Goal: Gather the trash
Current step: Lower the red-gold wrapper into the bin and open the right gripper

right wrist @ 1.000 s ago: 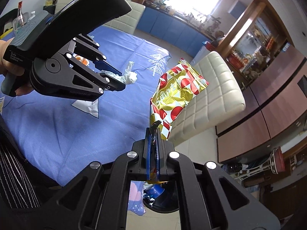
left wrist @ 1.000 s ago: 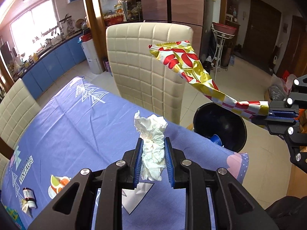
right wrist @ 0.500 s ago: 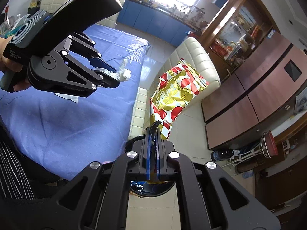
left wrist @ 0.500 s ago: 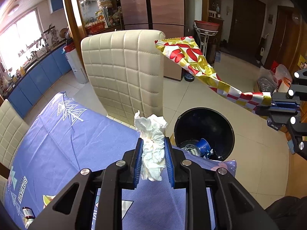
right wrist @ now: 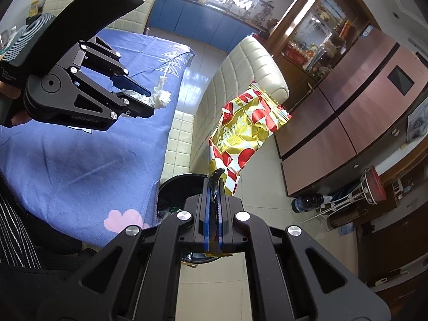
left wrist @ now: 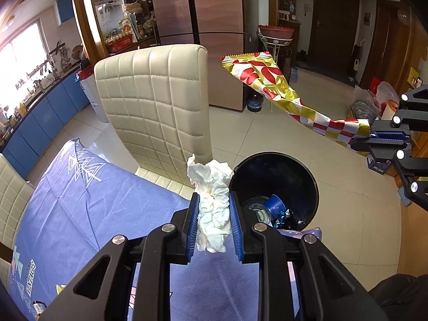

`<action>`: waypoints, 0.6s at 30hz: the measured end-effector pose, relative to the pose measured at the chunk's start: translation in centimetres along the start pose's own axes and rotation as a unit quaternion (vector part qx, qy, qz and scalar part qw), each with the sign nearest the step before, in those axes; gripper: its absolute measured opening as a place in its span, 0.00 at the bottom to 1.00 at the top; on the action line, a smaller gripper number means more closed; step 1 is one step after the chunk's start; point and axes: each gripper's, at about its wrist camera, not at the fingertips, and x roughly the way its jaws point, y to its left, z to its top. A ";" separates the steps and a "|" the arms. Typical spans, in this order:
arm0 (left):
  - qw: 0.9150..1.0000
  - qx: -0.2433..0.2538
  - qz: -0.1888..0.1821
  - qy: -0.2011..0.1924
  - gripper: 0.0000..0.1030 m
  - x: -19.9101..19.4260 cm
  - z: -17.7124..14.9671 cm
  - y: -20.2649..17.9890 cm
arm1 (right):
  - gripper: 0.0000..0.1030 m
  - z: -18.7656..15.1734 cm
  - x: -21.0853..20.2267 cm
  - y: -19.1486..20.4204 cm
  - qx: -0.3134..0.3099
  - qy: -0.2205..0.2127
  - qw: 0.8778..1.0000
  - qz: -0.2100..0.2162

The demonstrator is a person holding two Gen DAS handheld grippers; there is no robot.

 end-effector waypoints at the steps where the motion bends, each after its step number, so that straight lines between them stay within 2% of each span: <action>1: 1.000 0.001 -0.003 0.000 0.21 0.2 0.1 -0.2 | 0.05 -0.2 0.1 -0.2 0.002 0.002 1.000 0.000; 18: 0.999 0.033 -0.025 0.007 0.21 2.0 1.4 -3.4 | 0.05 -2.9 1.1 -2.3 0.042 0.026 0.999 0.000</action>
